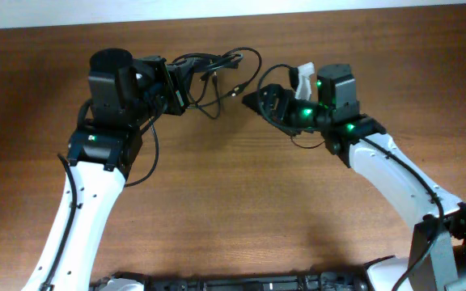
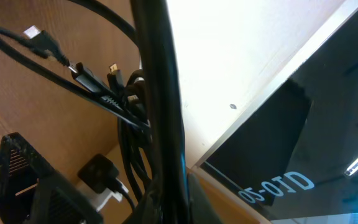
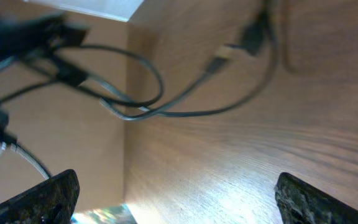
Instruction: Untangle cables
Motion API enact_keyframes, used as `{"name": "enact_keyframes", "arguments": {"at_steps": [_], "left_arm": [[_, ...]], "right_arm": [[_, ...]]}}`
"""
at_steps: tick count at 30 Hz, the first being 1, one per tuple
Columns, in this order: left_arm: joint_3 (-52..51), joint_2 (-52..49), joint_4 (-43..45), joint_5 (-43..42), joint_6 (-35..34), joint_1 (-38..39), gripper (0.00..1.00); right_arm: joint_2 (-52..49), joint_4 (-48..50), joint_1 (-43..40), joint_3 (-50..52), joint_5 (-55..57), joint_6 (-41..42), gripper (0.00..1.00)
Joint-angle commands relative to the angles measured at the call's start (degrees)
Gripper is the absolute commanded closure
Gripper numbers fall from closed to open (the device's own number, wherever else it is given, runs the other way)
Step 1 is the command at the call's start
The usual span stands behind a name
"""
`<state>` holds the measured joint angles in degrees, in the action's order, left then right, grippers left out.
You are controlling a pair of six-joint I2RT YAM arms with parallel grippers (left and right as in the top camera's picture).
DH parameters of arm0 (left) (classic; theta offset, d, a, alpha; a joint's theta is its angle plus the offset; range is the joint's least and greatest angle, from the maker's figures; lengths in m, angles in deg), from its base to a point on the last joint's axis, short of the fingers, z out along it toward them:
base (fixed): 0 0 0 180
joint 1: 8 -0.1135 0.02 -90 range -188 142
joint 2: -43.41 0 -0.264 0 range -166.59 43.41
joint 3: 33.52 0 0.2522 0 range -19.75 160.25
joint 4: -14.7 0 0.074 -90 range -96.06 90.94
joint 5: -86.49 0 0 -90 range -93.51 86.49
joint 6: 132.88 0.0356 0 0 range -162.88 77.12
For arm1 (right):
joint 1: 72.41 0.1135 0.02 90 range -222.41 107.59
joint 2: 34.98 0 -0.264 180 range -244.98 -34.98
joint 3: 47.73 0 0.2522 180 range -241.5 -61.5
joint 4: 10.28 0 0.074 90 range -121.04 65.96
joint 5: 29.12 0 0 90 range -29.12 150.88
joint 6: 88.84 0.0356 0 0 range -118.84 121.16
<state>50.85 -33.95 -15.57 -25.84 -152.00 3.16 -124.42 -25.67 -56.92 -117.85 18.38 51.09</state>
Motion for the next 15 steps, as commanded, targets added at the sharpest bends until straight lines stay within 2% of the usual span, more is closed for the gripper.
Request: {"name": "enact_keyframes", "arguments": {"at_steps": [1,3,5,6,9,11,12,13,14,15], "left_arm": [[0.7,1.5,-0.9,-0.8,1.1,-0.2,1.00],[0.7,1.5,-2.5,-0.9,1.1,0.7,1.00],[0.7,1.5,-2.7,-0.9,1.0,2.0,1.00],[0.7,1.5,-2.6,-0.9,0.7,2.7,1.00],[0.7,1.5,-2.6,-0.9,-0.5,4.6,1.00],[0.7,1.5,-2.6,-0.9,-0.8,6.1,1.00],[0.7,1.5,-2.4,-1.1,-1.3,6.4,1.00],[0.7,1.5,-2.4,-1.0,-1.6,6.4,1.00],[0.7,1.5,-2.4,-1.1,-2.4,6.4,1.00],[0.7,1.5,-2.4,-2.0,-3.7,6.4,1.00]], "right_arm": [[0.6,7.3,9.7,-0.7,8.9,-20.1,0.12],[0.6,9.2,15.3,-0.7,26.2,-25.5,0.13],[0.6,11.8,19.3,-0.7,37.2,-28.7,0.16],[0.5,11.9,20.0,-0.7,42.3,-28.7,0.28],[-1.6,13.8,20.1,-0.7,44.5,-28.7,0.32],[-2.7,15.8,20.2,-0.7,44.4,-28.5,0.37],[-2.9,16.1,20.1,-0.7,44.3,-28.5,0.49],[-2.9,16.0,20.1,-0.7,44.3,-28.5,0.65],[-2.9,16.1,20.1,-0.7,43.8,-28.5,0.75],[-2.9,16.5,20.1,-0.7,41.6,-28.5,0.75]]}}
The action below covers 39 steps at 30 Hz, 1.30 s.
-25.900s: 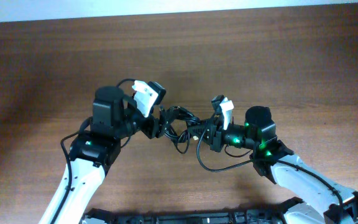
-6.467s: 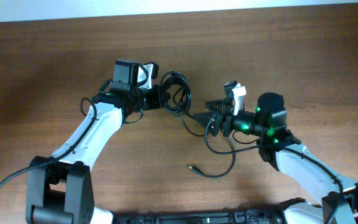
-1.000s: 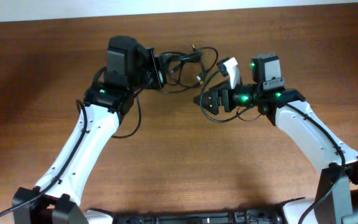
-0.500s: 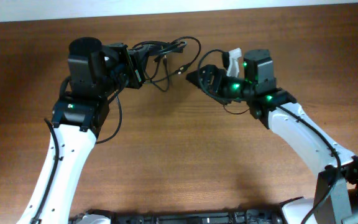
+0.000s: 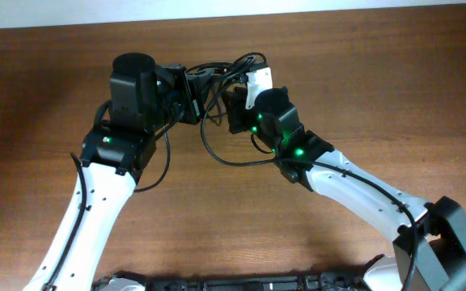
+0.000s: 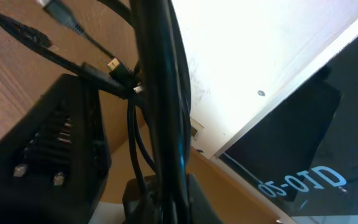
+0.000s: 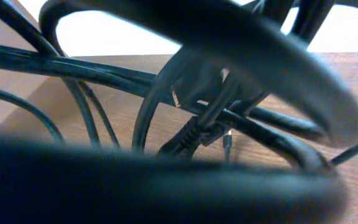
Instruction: Untangle cables
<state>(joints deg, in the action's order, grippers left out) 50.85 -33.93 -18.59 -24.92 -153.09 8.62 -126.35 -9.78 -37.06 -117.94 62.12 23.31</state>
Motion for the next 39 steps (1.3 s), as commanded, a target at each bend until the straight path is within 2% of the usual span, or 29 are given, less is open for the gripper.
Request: {"name": "enact_keyframes", "arguments": {"at_steps": [1,2,3,4,6,9,12,16,19,21,24,27,28,29,30,31,34,35,37,39], "left_arm": [[0.7,1.5,0.6,-3.4,-3.8,0.9,1.00],[0.7,1.4,1.7,-2.7,-3.8,0.9,1.00],[0.7,1.4,2.3,0.9,-3.8,0.9,1.00],[0.7,1.4,2.6,5.4,-3.8,0.4,1.00],[0.7,1.5,4.3,7.7,-3.8,-1.1,1.00],[0.7,1.5,13.4,7.5,-3.8,-1.0,1.00],[0.7,1.5,13.1,3.8,-3.8,0.4,1.00],[0.7,1.5,13.1,3.6,-3.8,3.1,1.00],[0.7,1.5,13.0,2.9,-3.8,3.9,1.00],[0.7,1.5,13.1,2.3,-3.8,4.3,1.00],[0.7,1.5,13.1,-0.4,-3.8,4.9,1.00],[0.7,1.5,13.1,-0.8,-3.8,7.2,1.00],[0.7,1.5,13.1,-1.2,-3.8,7.3,1.00],[0.7,1.5,13.1,-0.7,-3.8,7.1,1.00],[0.7,1.5,13.3,-0.6,-3.8,6.7,1.00],[0.7,1.5,13.7,-0.5,-3.8,6.1,1.00],[0.7,1.4,11.7,7.7,-3.8,1.2,1.00],[0.7,1.4,9.7,10.2,-3.8,-0.1,1.00],[0.7,1.4,7.2,14.3,-3.8,-0.5,1.00],[0.7,1.3,4.5,22.0,-3.8,-0.5,1.00]], "right_arm": [[-0.9,1.2,0.3,-0.6,-5.6,-0.7,0.71],[-0.9,1.1,0.3,-0.6,-8.7,-0.7,0.71],[-0.9,0.1,0.3,-0.6,-13.2,-0.7,0.53],[-0.6,-1.1,0.3,-0.6,-14.8,-0.7,0.47],[0.9,-4.7,0.3,-0.6,-19.3,-0.7,0.41],[1.2,-7.0,0.3,-0.6,-20.4,-0.7,0.40],[1.2,2.0,0.3,-0.6,-15.1,-0.7,0.40],[-1.2,8.9,0.3,-0.6,-12.8,-0.7,0.41],[-1.7,8.9,0.3,-0.6,-3.8,-0.7,0.51],[-1.7,8.8,0.3,-0.6,0.9,-0.7,0.51],[-1.8,9.2,0.2,-0.6,1.7,-0.7,0.51],[-1.9,9.8,0.2,-0.6,9.1,-0.7,0.53],[-1.9,9.7,-0.1,-0.6,10.2,-0.8,0.69],[-1.9,8.8,-0.3,-0.6,10.1,-0.7,0.90],[-1.9,7.7,-0.5,-0.6,9.9,-0.7,0.96],[-1.9,6.0,-0.5,-0.6,9.7,-0.7,0.96],[-1.9,-3.8,-0.3,-0.6,-6.4,-0.7,0.96],[-1.9,-5.9,0.0,-0.6,-15.0,-0.7,0.96],[-1.9,-8.7,1.2,-0.6,-24.2,-1.0,0.96],[-1.9,-14.3,1.9,-0.6,-25.0,-1.0,0.96]]}}
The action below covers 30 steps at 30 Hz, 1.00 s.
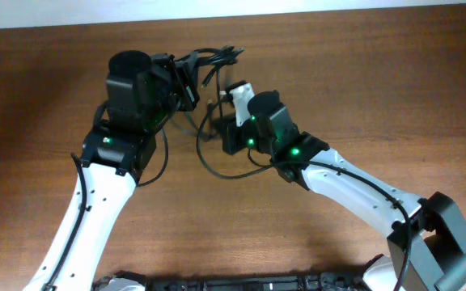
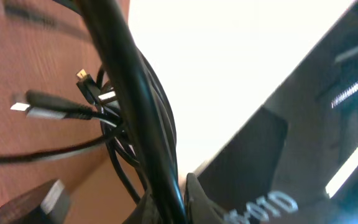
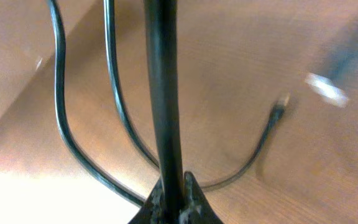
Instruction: Untangle cables
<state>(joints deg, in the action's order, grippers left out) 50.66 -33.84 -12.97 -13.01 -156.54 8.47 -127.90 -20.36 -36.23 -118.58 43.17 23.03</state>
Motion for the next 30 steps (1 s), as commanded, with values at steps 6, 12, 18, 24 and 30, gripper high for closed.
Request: {"name": "enact_keyframes", "arguments": {"at_steps": [6,12,18,24,30], "left_arm": [[0.9,-1.4,-11.1,22.8,-0.3,-7.3,1.00],[0.9,-3.6,-11.5,22.4,-0.3,-10.3,1.00],[0.9,-4.2,-12.4,10.9,1.5,-10.1,1.00],[0.9,-4.3,-12.3,2.9,1.4,-7.5,1.00],[0.9,-4.0,-11.0,0.3,1.4,-3.7,1.00]], "right_arm": [[7.2,-18.2,0.5,0.0,-3.0,-11.1,0.96],[8.3,-33.8,-6.7,0.0,9.0,-10.7,0.95],[8.3,-29.1,-8.1,0.0,2.7,-10.5,0.17],[3.7,-2.3,-8.0,0.0,-5.3,-17.4,0.01],[-8.4,15.4,-3.4,0.0,-6.4,-13.4,0.14]]}}
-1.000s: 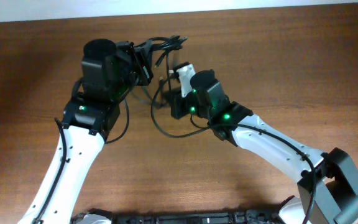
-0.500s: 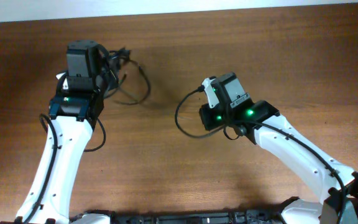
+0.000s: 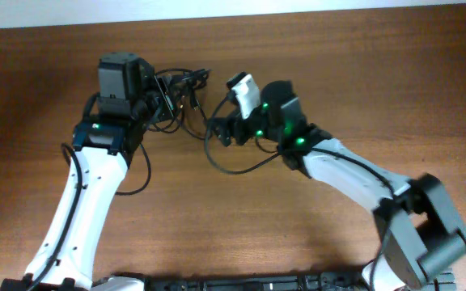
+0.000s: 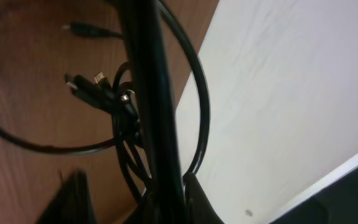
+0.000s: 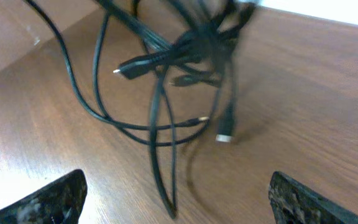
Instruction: Untangle cables
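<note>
A tangle of thin black cables (image 3: 186,83) hangs at the table's far side. My left gripper (image 3: 168,90) is shut on it; in the left wrist view a thick black cable (image 4: 149,93) runs up from between the jaws (image 4: 166,202), with small plugs (image 4: 98,81) dangling beside it. My right gripper (image 3: 219,132) is open just right of the tangle, its fingers (image 5: 55,196) wide apart and nothing between them. The right wrist view shows the knot (image 5: 194,50) ahead, blurred, with a loop (image 5: 166,180) resting on the wood. A long loop (image 3: 237,170) trails under my right arm.
The brown wooden table (image 3: 362,73) ends at a far edge just behind the tangle, with a white surface (image 4: 278,93) beyond it. A silver-tipped plug (image 5: 224,135) hangs near the tabletop. Both arms meet at the table's far middle.
My right gripper was shut on one black cable and is now open with nothing in it, slightly further right. My left gripper, still shut on the bundle, has moved a little left.
At first my left gripper held the bundle and my right gripper stood open well to the right. Then the right gripper was inside the tangle beside the left. Then it was shut on one cable nearer the front. Now it has let go.
</note>
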Motion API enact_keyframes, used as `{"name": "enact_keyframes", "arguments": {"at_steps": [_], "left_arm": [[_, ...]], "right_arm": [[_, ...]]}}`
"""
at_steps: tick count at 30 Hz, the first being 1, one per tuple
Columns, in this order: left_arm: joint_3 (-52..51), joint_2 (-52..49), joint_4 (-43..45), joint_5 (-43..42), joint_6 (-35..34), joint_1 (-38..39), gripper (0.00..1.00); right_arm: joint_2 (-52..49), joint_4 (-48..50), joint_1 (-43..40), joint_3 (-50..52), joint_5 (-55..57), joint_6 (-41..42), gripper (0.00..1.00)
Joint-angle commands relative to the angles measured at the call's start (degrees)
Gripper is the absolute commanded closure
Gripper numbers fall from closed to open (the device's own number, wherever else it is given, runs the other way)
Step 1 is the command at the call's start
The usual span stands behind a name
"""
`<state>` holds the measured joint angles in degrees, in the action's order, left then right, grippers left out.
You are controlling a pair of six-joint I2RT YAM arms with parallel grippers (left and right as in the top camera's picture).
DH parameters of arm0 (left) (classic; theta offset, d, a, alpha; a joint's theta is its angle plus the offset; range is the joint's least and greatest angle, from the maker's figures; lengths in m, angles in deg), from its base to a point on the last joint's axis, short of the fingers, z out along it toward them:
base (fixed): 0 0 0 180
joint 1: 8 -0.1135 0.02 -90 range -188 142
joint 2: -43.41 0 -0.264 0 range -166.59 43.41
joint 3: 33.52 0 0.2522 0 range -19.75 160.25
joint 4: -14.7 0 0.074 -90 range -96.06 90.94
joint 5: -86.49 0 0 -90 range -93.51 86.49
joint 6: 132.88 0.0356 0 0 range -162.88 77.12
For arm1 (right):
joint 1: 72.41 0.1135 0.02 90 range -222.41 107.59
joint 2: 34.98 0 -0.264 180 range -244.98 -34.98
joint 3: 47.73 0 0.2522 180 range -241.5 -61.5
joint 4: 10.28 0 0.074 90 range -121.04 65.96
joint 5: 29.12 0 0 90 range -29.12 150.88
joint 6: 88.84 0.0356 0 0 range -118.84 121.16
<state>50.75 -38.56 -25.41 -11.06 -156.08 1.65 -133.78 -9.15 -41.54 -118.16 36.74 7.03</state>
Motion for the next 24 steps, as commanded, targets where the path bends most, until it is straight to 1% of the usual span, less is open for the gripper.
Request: {"name": "enact_keyframes", "arguments": {"at_steps": [1,2,3,4,5,6,7,8,9,10,11,12,14,15,16,18,19,20,21,22,23,24], "left_arm": [[0.8,0.7,1.9,-1.7,0.9,4.4,1.00],[0.8,0.7,2.5,-1.3,0.8,6.3,1.00],[0.8,0.7,2.7,0.3,0.5,7.7,1.00],[0.8,0.7,2.7,2.8,0.5,8.3,1.00],[0.8,0.7,2.7,6.8,0.5,8.4,1.00],[0.8,0.7,2.7,10.1,0.5,8.0,1.00],[0.8,0.7,2.7,13.8,0.5,7.2,1.00],[0.8,0.5,2.7,14.3,0.5,6.7,1.00],[0.8,0.3,2.6,14.5,0.6,6.6,1.00],[0.8,-0.6,1.8,16.7,1.0,6.6,1.00],[0.8,-1.4,0.1,21.1,0.9,6.0,1.00],[0.8,-1.6,-0.4,21.4,0.9,4.8,1.00],[0.8,-1.6,-0.3,20.9,0.9,3.0,1.00],[0.8,-1.6,-0.3,20.9,0.9,2.6,1.00],[0.8,-1.6,-0.3,20.9,0.9,2.7,1.00],[0.8,-1.6,-0.3,19.3,0.9,2.7,1.00],[0.8,-1.6,-0.3,16.3,0.9,2.7,1.00],[0.8,-1.6,-0.3,12.3,0.9,2.7,1.00],[0.8,-1.6,-0.3,10.0,0.9,2.7,1.00],[0.8,-1.6,-0.3,8.2,0.9,2.7,1.00],[0.8,-1.6,-0.3,7.2,0.9,2.7,1.00],[0.8,-1.6,-0.3,5.3,0.9,2.7,1.00]], "right_arm": [[-3.5,6.1,2.3,-0.4,4.0,5.2,0.19],[-3.8,6.4,2.2,-0.4,10.2,9.0,0.27],[-3.8,7.3,2.1,-0.4,10.6,10.9,0.38],[-3.8,8.5,2.1,-0.4,8.4,11.6,0.80],[-3.5,7.9,2.1,-0.4,5.7,12.2,0.96],[-2.7,6.0,2.1,-0.4,2.7,14.0,0.96],[-1.3,3.8,2.1,-0.4,-3.0,14.2,0.96],[0.3,2.9,2.2,-0.4,-9.5,14.2,0.96],[1.8,2.3,2.2,-0.4,-12.3,14.1,0.96],[6.0,-2.1,1.5,-0.4,-12.5,11.7,0.96],[10.1,-8.9,0.0,-0.4,-10.3,9.0,0.96],[14.0,-16.8,-1.8,-0.4,-3.5,7.9,0.96],[20.9,-36.1,-6.3,-0.4,14.6,7.9,0.96],[22.2,-41.3,-7.6,-0.4,19.0,7.9,0.96],[22.9,-44.8,-8.5,-0.4,20.1,7.9,0.96],[22.4,-46.2,-8.4,-0.4,20.1,8.0,0.96],[22.3,-46.2,-8.4,-0.4,19.7,8.1,0.89],[22.3,-46.2,-8.4,-0.4,18.9,8.1,0.78],[22.3,-46.1,-8.4,-0.4,18.2,8.1,0.54],[22.3,-46.0,-8.4,-0.4,18.2,8.1,0.48],[22.3,-46.0,-8.4,-0.4,18.2,8.1,0.48],[22.3,-45.5,-8.4,-0.4,17.5,8.1,0.43]]}}
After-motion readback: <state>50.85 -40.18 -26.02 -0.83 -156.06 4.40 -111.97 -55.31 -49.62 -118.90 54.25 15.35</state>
